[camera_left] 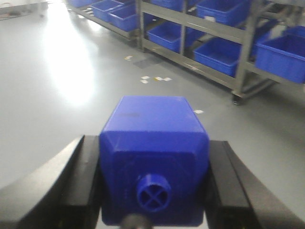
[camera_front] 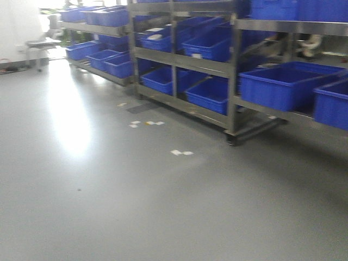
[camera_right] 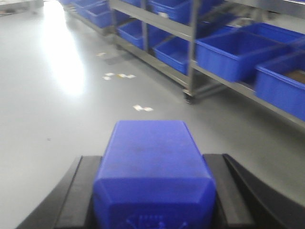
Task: Pick and sort blue part to right shelf
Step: 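Drive along the aisle toward the shelf rack of blue bins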
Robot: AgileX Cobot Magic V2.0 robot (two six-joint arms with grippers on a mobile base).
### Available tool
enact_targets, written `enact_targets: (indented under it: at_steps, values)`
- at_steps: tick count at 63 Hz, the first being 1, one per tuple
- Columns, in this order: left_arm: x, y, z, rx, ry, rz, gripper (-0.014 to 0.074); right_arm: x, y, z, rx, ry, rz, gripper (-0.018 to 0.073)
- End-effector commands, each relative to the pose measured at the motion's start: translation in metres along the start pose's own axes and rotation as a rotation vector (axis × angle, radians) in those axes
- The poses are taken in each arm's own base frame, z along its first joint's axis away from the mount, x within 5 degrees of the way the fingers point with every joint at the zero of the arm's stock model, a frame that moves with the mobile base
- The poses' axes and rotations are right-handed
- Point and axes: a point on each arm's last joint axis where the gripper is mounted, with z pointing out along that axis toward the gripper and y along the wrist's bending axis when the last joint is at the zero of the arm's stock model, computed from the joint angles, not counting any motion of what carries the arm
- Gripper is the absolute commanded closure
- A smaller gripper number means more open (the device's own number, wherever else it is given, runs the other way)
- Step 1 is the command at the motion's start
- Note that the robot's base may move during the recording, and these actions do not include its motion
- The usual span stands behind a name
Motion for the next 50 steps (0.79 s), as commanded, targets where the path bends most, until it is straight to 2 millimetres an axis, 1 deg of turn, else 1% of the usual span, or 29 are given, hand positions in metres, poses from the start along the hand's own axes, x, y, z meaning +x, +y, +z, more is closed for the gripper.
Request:
enact_targets:
  at_steps: [1, 50]
  values:
    - [-0.0174, 0.0004, -0.0033, -0.005, -0.117, -0.002, 0.0304, -0.0179, 0.0009, -0.0038, -0.005, -0.12, -0.014, 0.0159]
    - [-0.0174, 0.0003, -0.0033, -0.003, -0.117, -0.005, 0.0304, -0.0179, 0.0009, -0.0038, -0.005, -0.12, -0.014, 0.0159]
